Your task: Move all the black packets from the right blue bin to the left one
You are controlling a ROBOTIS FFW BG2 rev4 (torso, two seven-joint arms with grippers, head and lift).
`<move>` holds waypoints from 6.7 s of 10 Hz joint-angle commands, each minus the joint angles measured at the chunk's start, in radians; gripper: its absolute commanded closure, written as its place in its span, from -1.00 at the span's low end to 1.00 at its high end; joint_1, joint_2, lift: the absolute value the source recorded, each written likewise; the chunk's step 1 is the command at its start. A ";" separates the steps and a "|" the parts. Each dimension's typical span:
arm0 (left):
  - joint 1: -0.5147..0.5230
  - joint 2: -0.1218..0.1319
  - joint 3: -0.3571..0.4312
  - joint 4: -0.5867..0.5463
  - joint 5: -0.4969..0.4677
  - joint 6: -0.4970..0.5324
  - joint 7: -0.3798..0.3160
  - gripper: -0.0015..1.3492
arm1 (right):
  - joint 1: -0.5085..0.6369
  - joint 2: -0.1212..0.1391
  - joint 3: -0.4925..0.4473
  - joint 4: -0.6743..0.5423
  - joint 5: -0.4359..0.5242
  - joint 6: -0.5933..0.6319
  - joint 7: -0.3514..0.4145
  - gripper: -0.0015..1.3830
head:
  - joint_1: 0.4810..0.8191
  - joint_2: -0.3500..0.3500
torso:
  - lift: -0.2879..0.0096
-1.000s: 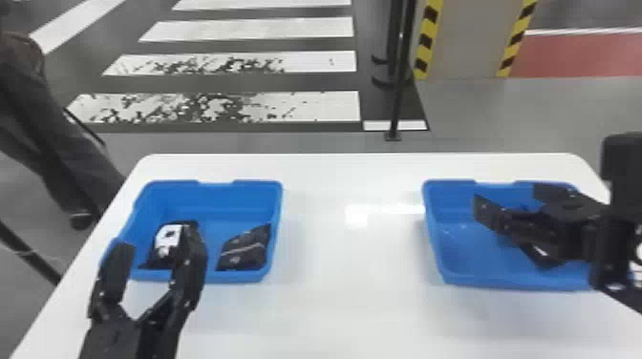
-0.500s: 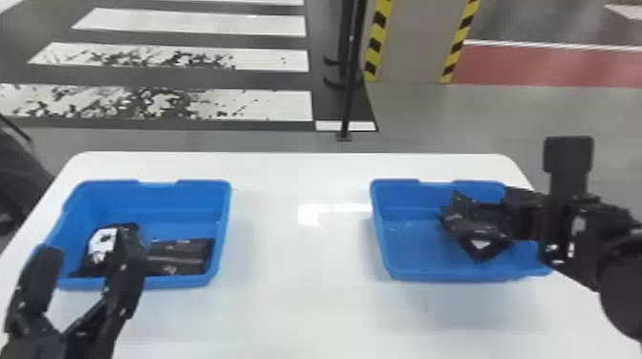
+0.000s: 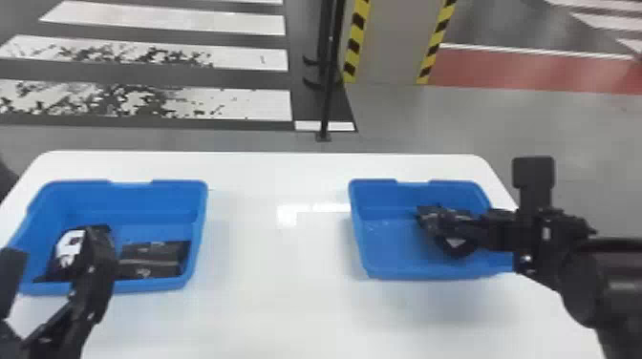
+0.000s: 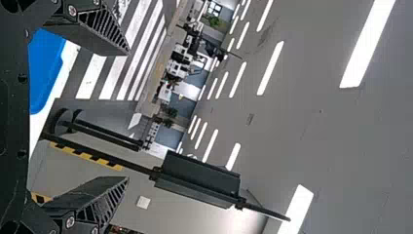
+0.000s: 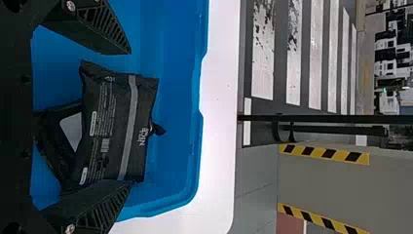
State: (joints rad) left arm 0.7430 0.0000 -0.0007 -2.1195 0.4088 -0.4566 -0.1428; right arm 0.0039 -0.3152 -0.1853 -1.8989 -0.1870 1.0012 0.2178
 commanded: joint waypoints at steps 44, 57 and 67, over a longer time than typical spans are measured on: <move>-0.174 0.028 -0.017 -0.051 0.130 0.501 -0.172 -0.80 | -0.166 -0.048 0.614 0.072 -0.768 -0.412 0.215 0.82 | 0.27 0.77 | -0.01; -0.166 0.035 -0.043 -0.051 0.070 0.432 -0.112 0.80 | -0.195 -0.055 0.732 0.086 -0.840 -0.459 0.213 0.82 | 0.27 0.92 | -0.01; -0.174 0.034 -0.019 -0.042 0.064 0.309 -0.066 0.80 | -0.186 -0.051 0.730 0.118 -0.856 -0.550 0.212 -0.97 | 0.27 0.99 | -0.01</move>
State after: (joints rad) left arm 0.5712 0.0337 -0.0200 -2.1626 0.4753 -0.1425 -0.2077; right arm -0.1827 -0.3666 0.5459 -1.7807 -1.0432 0.4591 0.4296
